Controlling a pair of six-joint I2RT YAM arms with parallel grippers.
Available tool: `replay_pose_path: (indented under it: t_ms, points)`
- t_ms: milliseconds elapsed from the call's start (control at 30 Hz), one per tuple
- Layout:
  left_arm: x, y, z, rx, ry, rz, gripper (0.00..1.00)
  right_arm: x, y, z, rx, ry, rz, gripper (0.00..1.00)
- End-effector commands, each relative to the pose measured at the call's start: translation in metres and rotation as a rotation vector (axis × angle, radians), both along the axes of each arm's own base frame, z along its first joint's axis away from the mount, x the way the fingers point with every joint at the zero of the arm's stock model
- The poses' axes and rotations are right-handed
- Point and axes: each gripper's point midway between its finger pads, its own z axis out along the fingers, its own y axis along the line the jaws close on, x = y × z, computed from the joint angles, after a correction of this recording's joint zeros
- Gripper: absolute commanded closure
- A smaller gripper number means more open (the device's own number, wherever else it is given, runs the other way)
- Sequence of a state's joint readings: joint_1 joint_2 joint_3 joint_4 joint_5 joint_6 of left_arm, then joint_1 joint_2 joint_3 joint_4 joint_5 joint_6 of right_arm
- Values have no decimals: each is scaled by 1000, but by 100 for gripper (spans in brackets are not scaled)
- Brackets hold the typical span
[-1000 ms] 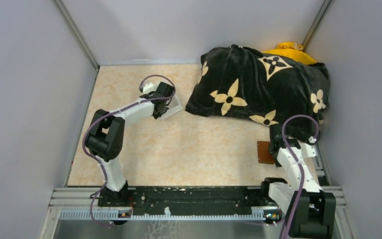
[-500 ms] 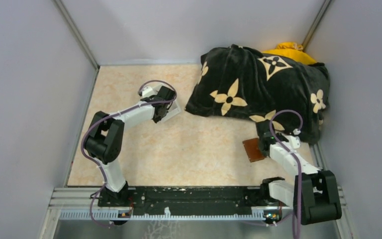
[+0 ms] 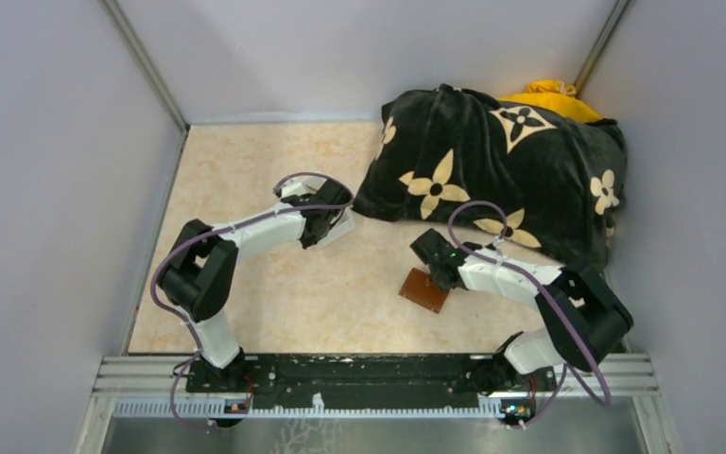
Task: Put the credit cards into the card holder
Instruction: Move the card holder to the center of the board.
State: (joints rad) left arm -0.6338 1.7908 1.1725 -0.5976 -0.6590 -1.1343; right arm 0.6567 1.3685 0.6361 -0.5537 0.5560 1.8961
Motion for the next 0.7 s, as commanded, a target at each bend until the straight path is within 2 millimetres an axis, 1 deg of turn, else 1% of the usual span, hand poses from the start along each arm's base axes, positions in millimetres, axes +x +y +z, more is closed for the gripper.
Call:
replay_pose_path:
  t_ms: [0, 67, 100, 167, 233, 300, 400, 500, 567, 667]
  points:
    - [-24, 4, 8, -19, 1, 63, 76, -24, 32, -16, 27, 109, 17, 66]
    - [-29, 5, 10, -19, -7, 65, 76, -22, 41, -10, -10, 97, 54, 66]
    - [-31, 6, 12, -21, -12, 67, 76, -15, 45, -3, -31, 76, 82, 66]
    - [-35, 9, 12, -17, -15, 68, 76, -6, 43, 13, -98, 41, 139, 65]
    - [-35, 12, 14, -4, -22, 67, 74, 4, 31, 35, -204, -12, 185, 63]
    - [-32, 12, 17, 12, -31, 56, 72, 8, 17, 55, -298, -46, 221, 59]
    - [-29, 11, 18, 23, -36, 40, 67, 8, 1, 80, -389, -93, 294, 53]
    - [-26, 6, 18, 24, -37, 19, 61, -3, -6, 88, -415, -93, 379, 50]
    - [-25, 2, 17, 21, -35, 10, 55, -16, -11, 83, -416, -62, 425, 49]
    - [-23, -6, 19, 17, -36, -10, 44, -34, -8, 77, -431, -51, 514, 50]
